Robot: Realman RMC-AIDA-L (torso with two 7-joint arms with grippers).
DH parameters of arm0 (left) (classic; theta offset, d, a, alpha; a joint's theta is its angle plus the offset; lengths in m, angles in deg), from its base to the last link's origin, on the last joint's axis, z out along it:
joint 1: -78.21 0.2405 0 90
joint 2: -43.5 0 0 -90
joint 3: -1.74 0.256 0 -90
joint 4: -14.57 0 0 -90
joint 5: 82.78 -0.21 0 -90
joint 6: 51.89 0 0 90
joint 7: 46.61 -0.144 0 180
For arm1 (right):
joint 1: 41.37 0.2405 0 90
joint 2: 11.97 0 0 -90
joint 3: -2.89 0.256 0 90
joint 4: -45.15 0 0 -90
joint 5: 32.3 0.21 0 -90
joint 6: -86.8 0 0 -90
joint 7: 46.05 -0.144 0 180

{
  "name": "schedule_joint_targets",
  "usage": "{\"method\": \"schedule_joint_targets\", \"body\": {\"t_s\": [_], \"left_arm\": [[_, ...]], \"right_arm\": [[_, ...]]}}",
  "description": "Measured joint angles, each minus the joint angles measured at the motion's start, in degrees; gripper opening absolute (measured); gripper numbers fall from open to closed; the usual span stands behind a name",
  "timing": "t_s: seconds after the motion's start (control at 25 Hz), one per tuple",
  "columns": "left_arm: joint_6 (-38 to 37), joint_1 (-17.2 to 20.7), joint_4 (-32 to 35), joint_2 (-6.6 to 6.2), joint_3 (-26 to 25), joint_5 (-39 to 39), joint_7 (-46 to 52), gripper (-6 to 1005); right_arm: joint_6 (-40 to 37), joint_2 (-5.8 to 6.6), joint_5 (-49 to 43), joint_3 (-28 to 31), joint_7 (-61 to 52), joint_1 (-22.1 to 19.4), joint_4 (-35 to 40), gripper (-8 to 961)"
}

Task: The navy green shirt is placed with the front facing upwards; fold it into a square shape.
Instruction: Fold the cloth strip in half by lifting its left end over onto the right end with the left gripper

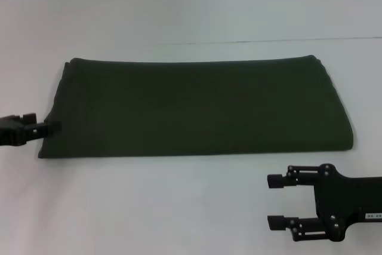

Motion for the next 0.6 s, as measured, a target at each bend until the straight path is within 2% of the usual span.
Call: {"method": "schedule_joint_targets", "body": {"t_s": [0.12, 0.36, 0.6], "left_arm": [[3.54, -0.73, -0.01, 0.08, 2.56, -3.3, 2.56, 786], [12.0, -0.96, -0.14, 1.02, 9.81, -8.52, 7.65, 785], [12.98, -1.02, -0.3, 1.24, 11.08, -9.87, 8.42, 784]], "right_arm": [[0.34, -0.05, -0.75, -0.02, -0.58, 0.08, 0.04, 748], [0.95, -0.22, -0.87, -0.07, -0.62, 0.23, -0.42, 747], [1.36, -0.32, -0.92, -0.14, -0.68, 0.4, -0.53, 746]]}}
